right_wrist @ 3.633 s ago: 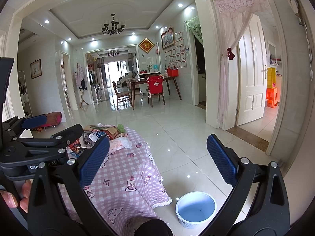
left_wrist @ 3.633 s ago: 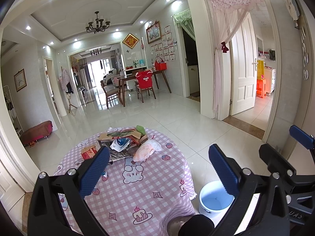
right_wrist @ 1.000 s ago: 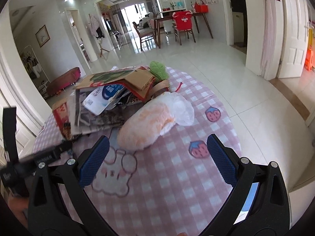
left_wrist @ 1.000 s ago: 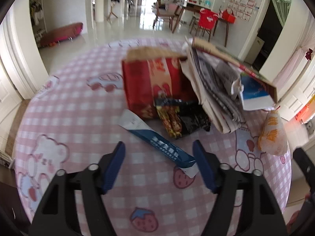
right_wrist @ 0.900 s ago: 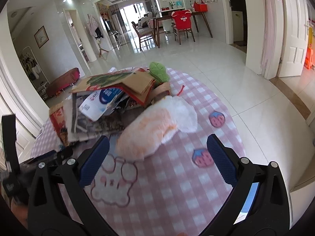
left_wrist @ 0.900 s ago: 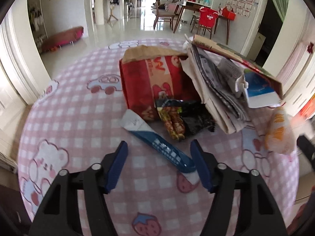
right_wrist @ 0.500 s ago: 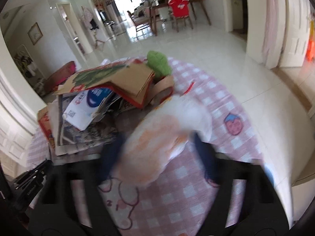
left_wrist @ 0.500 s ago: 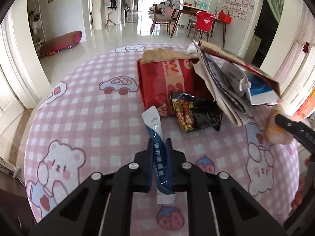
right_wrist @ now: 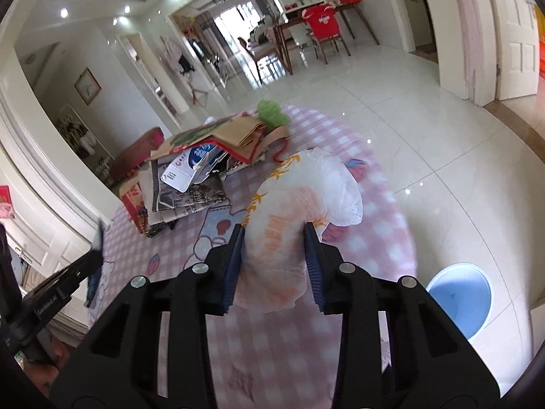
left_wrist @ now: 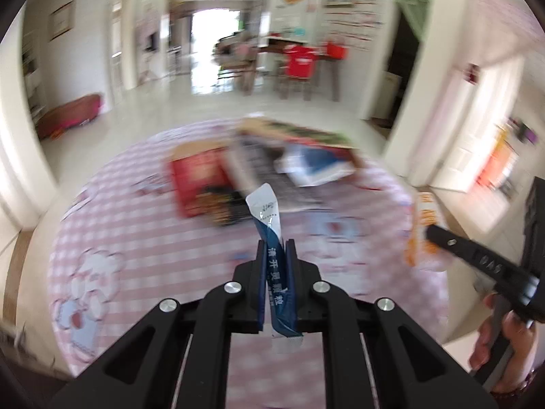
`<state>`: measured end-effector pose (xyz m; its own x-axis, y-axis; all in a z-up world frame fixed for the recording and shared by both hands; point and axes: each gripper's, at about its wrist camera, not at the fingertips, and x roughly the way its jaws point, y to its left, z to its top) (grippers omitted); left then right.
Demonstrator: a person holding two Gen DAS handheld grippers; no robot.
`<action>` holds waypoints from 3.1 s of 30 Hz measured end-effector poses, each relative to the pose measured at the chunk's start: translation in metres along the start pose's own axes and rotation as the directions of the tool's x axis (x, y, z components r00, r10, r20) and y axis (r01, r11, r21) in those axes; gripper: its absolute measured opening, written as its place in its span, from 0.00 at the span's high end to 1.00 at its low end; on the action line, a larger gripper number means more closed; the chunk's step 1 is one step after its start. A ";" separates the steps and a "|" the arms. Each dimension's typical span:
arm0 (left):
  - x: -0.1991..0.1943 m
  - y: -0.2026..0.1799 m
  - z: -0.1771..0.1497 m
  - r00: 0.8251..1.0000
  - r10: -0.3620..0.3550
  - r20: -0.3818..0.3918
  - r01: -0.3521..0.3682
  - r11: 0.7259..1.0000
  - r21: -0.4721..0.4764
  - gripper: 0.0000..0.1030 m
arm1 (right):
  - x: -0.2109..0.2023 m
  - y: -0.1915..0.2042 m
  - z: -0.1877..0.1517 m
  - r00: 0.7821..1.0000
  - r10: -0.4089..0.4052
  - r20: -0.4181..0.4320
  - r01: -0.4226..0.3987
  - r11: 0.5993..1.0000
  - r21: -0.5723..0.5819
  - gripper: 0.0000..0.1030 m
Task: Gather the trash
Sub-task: 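Carry bag and tube over the blue bucket and open both tools to drop them, then grasp the green leaf toy with the right tool while the left tool grasps a cardboard box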
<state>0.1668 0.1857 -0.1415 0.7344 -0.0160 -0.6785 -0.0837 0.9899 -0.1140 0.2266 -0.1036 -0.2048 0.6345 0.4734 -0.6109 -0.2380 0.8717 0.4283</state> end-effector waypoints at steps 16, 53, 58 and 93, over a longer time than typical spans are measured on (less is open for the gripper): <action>0.113 -0.317 -0.028 0.888 -0.328 -0.321 0.439 0.813 0.383 0.90 | -0.120 -0.203 -0.057 0.921 -0.374 0.108 0.336 0.903 0.268 0.66; 0.166 -0.319 -0.036 0.921 -0.227 -0.317 0.335 0.878 0.343 0.23 | -0.076 -0.270 -0.063 0.896 -0.443 0.028 0.405 0.843 0.355 0.28; 0.146 -0.304 -0.031 0.928 -0.240 -0.284 0.331 0.882 0.335 0.23 | -0.084 -0.247 -0.058 0.909 -0.415 0.051 0.376 0.865 0.332 0.28; 0.150 -0.072 0.096 0.967 0.253 0.040 -0.228 0.778 0.585 0.19 | 0.042 0.014 0.058 0.988 -0.104 0.113 0.117 0.986 -0.116 0.28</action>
<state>0.3481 0.1258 -0.1655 0.7154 0.2409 -0.6559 0.1616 0.8562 0.4907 0.2922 -0.0786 -0.1858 0.7350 0.3632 -0.5726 -0.2458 0.9298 0.2741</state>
